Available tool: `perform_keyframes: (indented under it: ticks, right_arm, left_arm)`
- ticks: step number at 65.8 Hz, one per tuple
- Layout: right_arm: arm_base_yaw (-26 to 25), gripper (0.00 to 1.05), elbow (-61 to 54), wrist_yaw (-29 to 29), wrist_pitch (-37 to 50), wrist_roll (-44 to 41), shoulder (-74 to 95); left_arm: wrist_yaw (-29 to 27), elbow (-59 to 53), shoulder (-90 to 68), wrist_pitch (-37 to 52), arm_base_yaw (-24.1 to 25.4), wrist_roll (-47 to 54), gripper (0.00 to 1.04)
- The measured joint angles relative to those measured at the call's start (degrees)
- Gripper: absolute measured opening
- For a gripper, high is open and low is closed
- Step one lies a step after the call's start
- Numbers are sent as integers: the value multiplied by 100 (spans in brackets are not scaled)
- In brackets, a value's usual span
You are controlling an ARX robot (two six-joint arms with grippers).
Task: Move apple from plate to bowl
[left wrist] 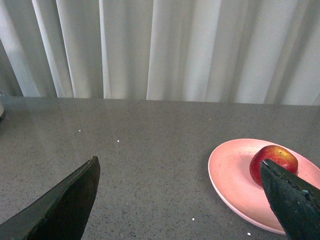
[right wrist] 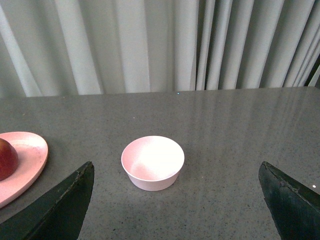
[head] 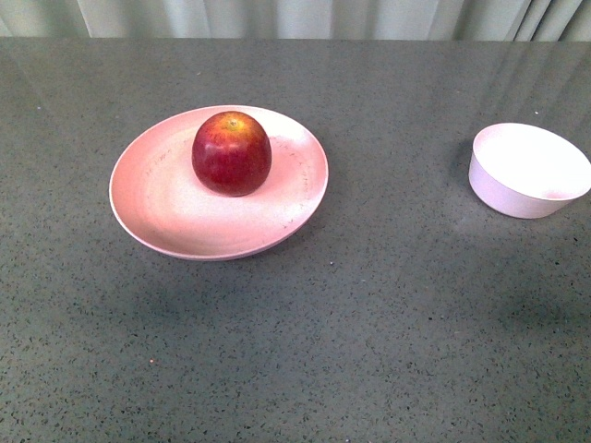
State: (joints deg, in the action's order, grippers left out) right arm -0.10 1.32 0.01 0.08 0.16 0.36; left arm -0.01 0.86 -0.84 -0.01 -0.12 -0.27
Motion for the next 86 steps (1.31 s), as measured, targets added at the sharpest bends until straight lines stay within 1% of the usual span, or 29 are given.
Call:
perform_keyframes:
  ticks: [63, 64, 66, 67, 68, 69, 71, 72, 77, 82, 86]
  right_arm:
    - [0, 96, 0, 2, -2, 2, 2]
    - [9, 96, 15, 50, -39, 37, 28]
    - [37, 96, 168, 302, -487, 201, 219]
    - [39, 96, 323, 417, -885, 330, 452]
    - [-22, 96, 494, 487, -1224, 417, 743]
    - [-190, 96, 704, 452, -1565, 520, 1217]
    - [-466, 96, 868, 254, -1580, 566, 1786]
    - [-682, 96, 960, 83, -1432, 562, 2155]
    - [-1384, 96, 1281, -404, -551, 339, 3265]
    - [-1759, 96, 1537, -754, 107, 149, 4087]
    - [-1930, 96, 1725, -992, 566, 11, 4717]
  left_arm:
    - [0, 0, -2, 0, 0, 0, 96]
    - [0, 0, 0, 0, 0, 0, 96]
    - [0, 0, 0, 0, 2, 0, 96]
    - [0, 0, -2, 0, 0, 0, 96]
    - [-2, 0, -2, 0, 0, 0, 96]
    - [0, 0, -2, 0, 0, 0, 96]
    - [0, 0, -2, 0, 2, 0, 96]
    - [0, 0, 0, 0, 0, 0, 96]
    - [0, 0, -2, 0, 0, 0, 96]
    - [0, 0, 0, 0, 2, 0, 96]
    - [2, 0, -2, 0, 0, 0, 96]
